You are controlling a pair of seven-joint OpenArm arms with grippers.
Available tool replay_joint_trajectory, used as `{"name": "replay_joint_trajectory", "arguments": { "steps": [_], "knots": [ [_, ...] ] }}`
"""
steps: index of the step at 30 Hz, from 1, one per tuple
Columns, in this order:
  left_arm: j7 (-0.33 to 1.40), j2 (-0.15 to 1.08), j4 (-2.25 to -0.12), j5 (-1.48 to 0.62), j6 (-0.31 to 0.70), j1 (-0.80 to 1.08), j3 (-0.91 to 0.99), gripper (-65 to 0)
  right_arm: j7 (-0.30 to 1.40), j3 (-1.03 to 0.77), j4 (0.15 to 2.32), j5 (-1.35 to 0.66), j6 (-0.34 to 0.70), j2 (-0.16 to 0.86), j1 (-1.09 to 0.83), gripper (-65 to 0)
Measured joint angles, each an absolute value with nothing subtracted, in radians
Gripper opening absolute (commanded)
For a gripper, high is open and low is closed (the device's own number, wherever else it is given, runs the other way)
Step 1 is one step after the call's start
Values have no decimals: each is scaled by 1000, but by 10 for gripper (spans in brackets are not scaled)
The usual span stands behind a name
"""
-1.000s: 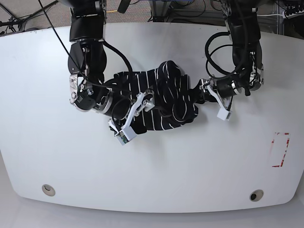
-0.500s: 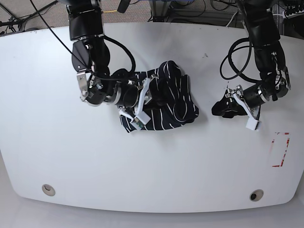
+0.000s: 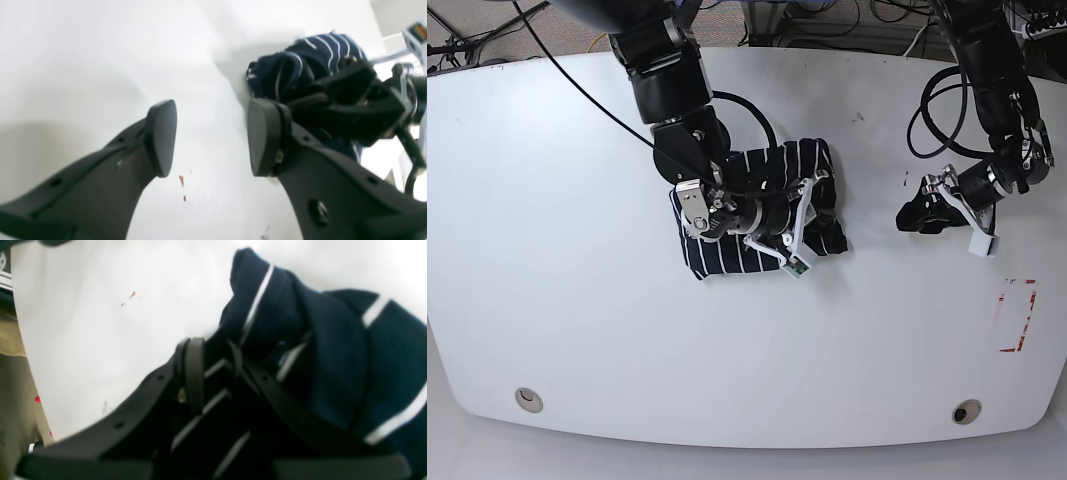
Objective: Fold the T-shirt properly
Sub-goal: 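Press the right gripper onto the bundled shirt to flatten it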
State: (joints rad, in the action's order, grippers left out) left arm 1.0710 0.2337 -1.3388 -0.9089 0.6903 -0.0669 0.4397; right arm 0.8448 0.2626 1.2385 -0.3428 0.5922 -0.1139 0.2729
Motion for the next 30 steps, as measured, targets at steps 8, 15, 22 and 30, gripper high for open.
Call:
{"name": "replay_joint_trajectory", "arguments": {
  "steps": [8,15,22,30],
  "knots": [
    [1073,234,-1448,-911,691,-77,263,-338,934,185,1444,-477,596,-72,250,-542],
    [1073,236,-1505,-905,694,-109,57,-338,1005,19,1608,-576,588,56,224,-542],
    [1069,182,-1512,-910,691,-142,-120,-338,998,-20,1525,-581,596,182,248,-545],
    [1070,117,-1511,-810,693,-144,-243,-338,863,-11,1310,-587,604,216,303,-545]
  ]
}}
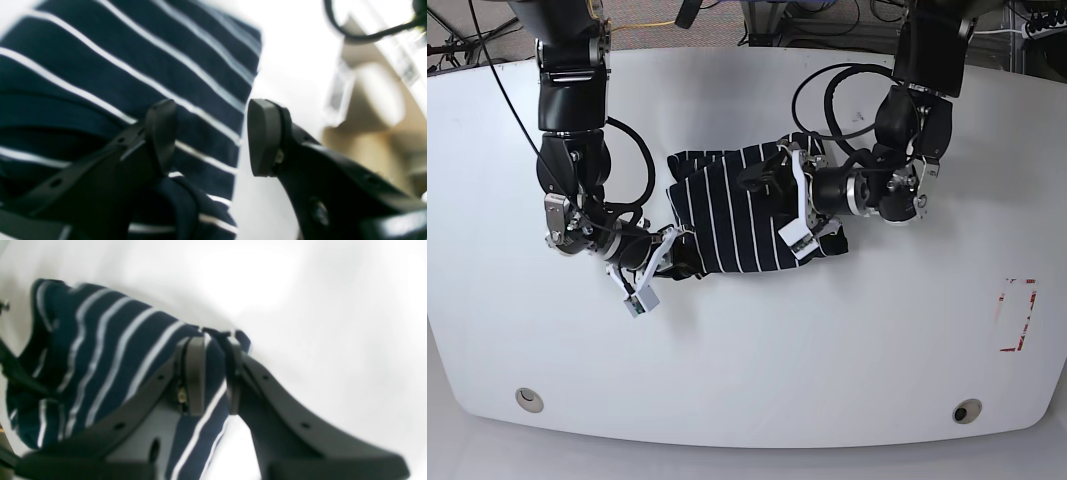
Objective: Fold the T-shirt properly
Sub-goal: 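Press the right gripper onto the bundled shirt to flatten it, then grasp the shirt's sides with both grippers and square it up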
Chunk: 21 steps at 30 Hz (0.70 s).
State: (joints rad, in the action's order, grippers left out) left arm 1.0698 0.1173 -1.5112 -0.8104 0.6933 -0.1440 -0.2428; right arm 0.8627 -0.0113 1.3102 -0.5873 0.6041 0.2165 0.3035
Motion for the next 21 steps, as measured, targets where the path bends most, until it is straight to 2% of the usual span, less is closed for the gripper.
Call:
{"name": "replay_joint_trajectory", "arguments": {
  "steps": [6,11,16,21],
  "knots": [
    [1066,93,-1507,-673,693,-131,-281,-338,737,28,1168,-491,667,224,314,-549],
    [1061,146,-1474,-653,696,-133,-283,-338,587,52,1116,-381,681,200,285,-549],
    [1054,206,-1362,-663,704,-205,-286,-338,546,50,1138,-407,686,208,221,-549],
    [982,251,-1217,-668,704,-307,-293,-338,563,50,1276,-398,680,213,115,-549]
  ]
}}
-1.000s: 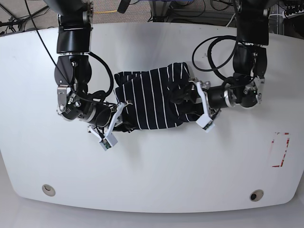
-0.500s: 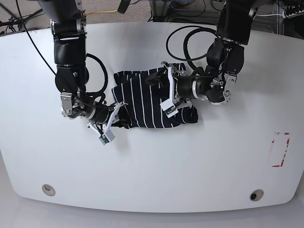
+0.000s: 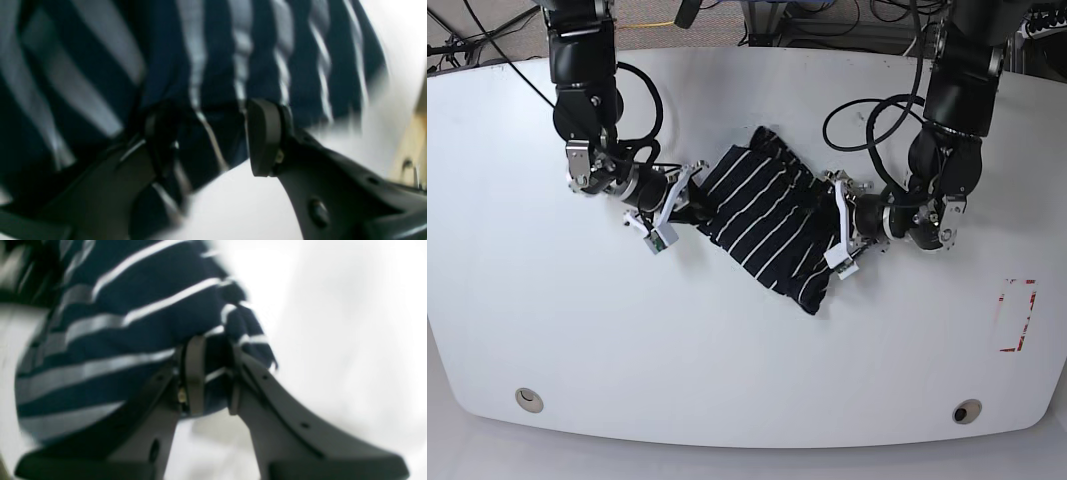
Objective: Fold the T-shirt properly
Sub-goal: 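Grasp the shirt's sides with both grippers and square it up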
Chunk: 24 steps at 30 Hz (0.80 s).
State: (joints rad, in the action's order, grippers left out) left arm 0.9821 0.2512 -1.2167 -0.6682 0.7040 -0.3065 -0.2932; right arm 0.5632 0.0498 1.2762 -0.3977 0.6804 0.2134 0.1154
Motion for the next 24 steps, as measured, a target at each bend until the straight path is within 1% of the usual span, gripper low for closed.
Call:
{"name": "replay_joint_trajectory", "arguments": {
  "steps": [3,7,12,15,19,21,24],
  "knots": [
    [927,279,-1150,-663,704,-373,-390,-338,628,49,1364,-404,670,208,53,-549],
    [928,273,-1127,-648,701,-432,-434,-338,718,50,1505,-364,586,173,-14,-549],
    [931,268,-1201,-641,696,-463,-430,-338,873,57,1641,-355,580,149,-47,-549],
    [926,264,-1273,-648,698,-471,-405,-338,905,53,1735,-350,577,150,-41,-549],
    [927,260,-1340,-646,696,-453,-322,-338,913,54,1798,-358,577,152,-26,-549],
    [923,272,-1388,-647,693,-403,-289,-338,918,54,1800,-358,577,152,-12,-549],
    [936,271,-1477,-627,693,-307,-288,-338,917,53,1790,-355,577,152,7,-549]
  ]
}}
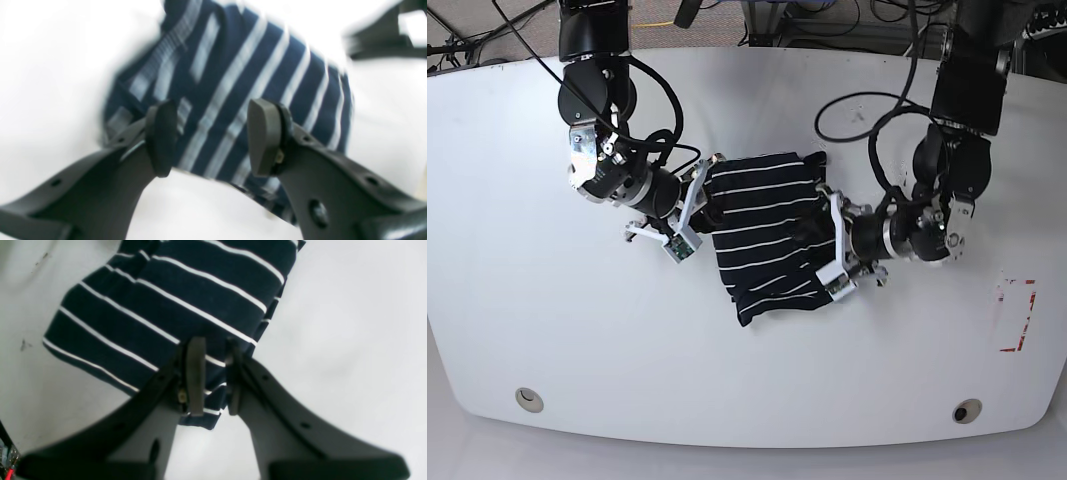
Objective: Fold the T-shirt properly
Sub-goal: 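Grasp the shirt's sides with both grippers and square it up, then carry the folded shirt with the left gripper to the red-taped corner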
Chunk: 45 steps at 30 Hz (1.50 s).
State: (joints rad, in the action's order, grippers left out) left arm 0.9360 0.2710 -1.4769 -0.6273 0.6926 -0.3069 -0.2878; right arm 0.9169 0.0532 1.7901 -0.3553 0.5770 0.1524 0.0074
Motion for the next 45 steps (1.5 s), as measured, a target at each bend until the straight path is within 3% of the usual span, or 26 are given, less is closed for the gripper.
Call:
{"name": "replay_joint_trajectory", "arguments": {
  "steps": [8,20,25,31,37,43,45],
  "knots": [
    [936,221,-1574,-629,695,-140,-287,-338,913,52,1614,-331,580,116,103,-549],
    [914,212,-1457,-538,696,-83,-286,-338,591,57,1206,-345,596,112,186,-549],
    [928,221,-1511,-525,697,-81,-288,-338,610,58,1233,-368,595,130,172,-549],
    [962,262,-1634,-523,697,-92,-283,-338,812,53,1454,-394,577,142,126,-549],
    [999,257,-1691,-527,697,-86,-285,-338,879,53,1629,-431,579,118,162,-549],
    [999,181,-1707,-482,697,-104,-269,-331,896,-16,1634,-434,580,104,191,-549],
    [996,134,-1707,-428,667,-128,-268,-301,902,-81,1633,-430,584,104,191,-549]
  ]
}}
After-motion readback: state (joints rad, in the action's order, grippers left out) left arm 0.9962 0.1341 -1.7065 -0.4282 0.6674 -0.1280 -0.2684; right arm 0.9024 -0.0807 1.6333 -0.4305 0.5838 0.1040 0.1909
